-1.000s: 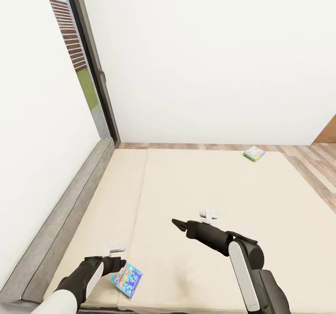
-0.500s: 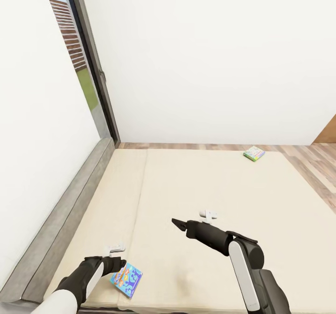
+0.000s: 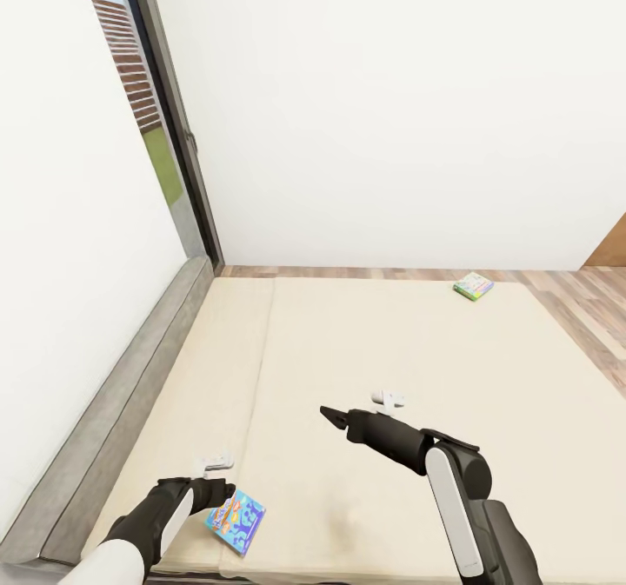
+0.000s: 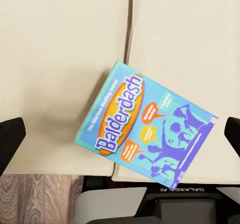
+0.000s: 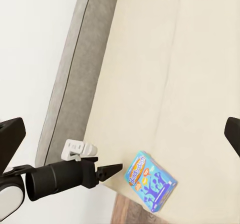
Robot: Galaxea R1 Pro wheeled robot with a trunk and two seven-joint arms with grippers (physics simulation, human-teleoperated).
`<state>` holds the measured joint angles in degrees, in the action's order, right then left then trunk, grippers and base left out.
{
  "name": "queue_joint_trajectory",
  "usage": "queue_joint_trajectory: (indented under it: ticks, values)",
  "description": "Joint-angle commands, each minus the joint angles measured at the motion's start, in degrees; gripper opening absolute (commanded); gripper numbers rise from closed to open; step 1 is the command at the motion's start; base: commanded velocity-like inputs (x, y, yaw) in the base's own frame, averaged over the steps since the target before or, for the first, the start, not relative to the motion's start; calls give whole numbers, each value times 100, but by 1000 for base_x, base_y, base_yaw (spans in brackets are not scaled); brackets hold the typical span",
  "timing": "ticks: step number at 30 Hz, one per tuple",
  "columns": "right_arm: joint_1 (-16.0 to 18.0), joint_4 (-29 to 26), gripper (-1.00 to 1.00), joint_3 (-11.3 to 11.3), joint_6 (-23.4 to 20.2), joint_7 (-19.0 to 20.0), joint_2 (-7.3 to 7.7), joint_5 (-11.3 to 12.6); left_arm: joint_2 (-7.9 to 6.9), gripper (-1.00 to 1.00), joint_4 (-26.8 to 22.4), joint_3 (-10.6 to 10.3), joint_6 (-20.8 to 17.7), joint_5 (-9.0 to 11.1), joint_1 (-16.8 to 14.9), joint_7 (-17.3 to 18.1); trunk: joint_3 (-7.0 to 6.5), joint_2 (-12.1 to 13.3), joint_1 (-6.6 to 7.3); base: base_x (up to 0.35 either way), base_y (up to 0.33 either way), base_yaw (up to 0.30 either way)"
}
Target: Put all the toys in the child's room - the three board games (two on the bed and one on the table), the two jigsaw puzzles on the table, and the tennis ball on the table - inside the toy box on the table in the child's room.
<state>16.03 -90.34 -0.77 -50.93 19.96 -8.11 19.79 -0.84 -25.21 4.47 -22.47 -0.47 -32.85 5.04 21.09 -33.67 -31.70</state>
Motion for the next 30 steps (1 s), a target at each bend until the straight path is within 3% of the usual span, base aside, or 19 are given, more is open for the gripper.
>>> queue_joint_trajectory:
  ticks: [1, 10, 20, 26, 27, 30]
  values:
    - [4, -4, 100, 7, -28, 33, -4, -29, 2, 100, -10, 36, -38, -6, 0, 32, 8, -7, -2, 0, 0, 0]
    - [12, -3, 100, 6, -63, 41, 1, -30, -25, 100, -34, 58, -40, 1, -1, 39, 8, -7, -2, 0, 0, 0]
    - [13, -7, 100, 6, -74, 42, 0, -32, -38, 100, -414, 76, -125, -1, -90, -5, 8, -7, -2, 0, 0, 0]
    - [13, -8, 100, 1, -75, 37, -5, -31, -6, 100, -456, 66, -116, -7, -113, -346, 8, -7, -2, 0, 0, 0]
    - [10, -9, 100, -17, -75, 35, -6, -33, 6, 100, -453, 64, -76, -9, -115, -595, 12, -7, -2, 0, 0, 0]
    - [12, -10, 100, -31, -75, 35, -15, -44, 10, 100, -441, 59, -57, -12, -118, -669, 31, -7, -2, 0, 0, 0]
